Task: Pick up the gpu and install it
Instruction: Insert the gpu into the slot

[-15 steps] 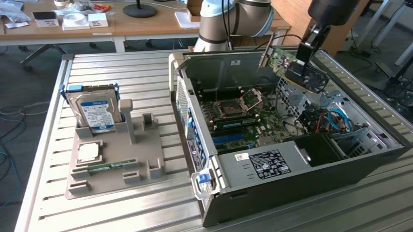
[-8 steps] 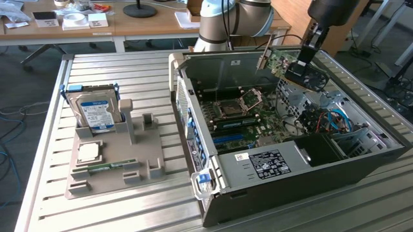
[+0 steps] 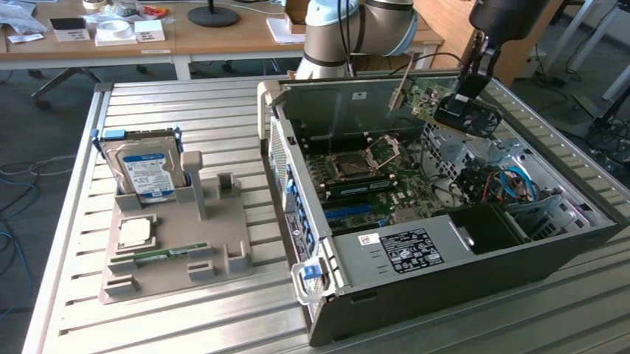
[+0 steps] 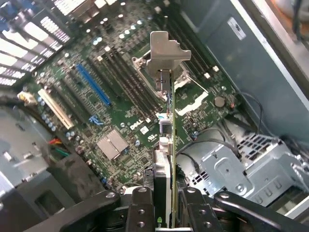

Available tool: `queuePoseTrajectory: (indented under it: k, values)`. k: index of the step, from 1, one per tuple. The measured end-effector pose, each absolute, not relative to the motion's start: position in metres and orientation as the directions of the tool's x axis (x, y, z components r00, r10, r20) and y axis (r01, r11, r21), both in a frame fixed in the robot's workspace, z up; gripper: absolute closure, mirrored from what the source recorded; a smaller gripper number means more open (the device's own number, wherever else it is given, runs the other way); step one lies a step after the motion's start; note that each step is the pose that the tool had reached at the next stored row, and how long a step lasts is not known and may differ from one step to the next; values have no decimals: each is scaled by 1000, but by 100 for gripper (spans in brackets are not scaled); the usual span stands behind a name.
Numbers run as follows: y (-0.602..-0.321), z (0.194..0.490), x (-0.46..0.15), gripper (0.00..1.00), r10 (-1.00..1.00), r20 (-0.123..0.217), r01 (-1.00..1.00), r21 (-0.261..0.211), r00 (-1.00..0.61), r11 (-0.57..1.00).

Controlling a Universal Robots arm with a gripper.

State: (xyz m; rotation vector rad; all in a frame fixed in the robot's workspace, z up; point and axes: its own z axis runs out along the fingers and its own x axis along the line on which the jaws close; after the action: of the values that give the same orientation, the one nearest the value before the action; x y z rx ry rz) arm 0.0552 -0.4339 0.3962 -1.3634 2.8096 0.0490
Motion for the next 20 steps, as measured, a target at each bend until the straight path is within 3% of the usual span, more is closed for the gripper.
queuePoseTrajectory:
  k: [20]
  values:
    - [-434,394,55,73,-949,-30,-950,20,-314,313]
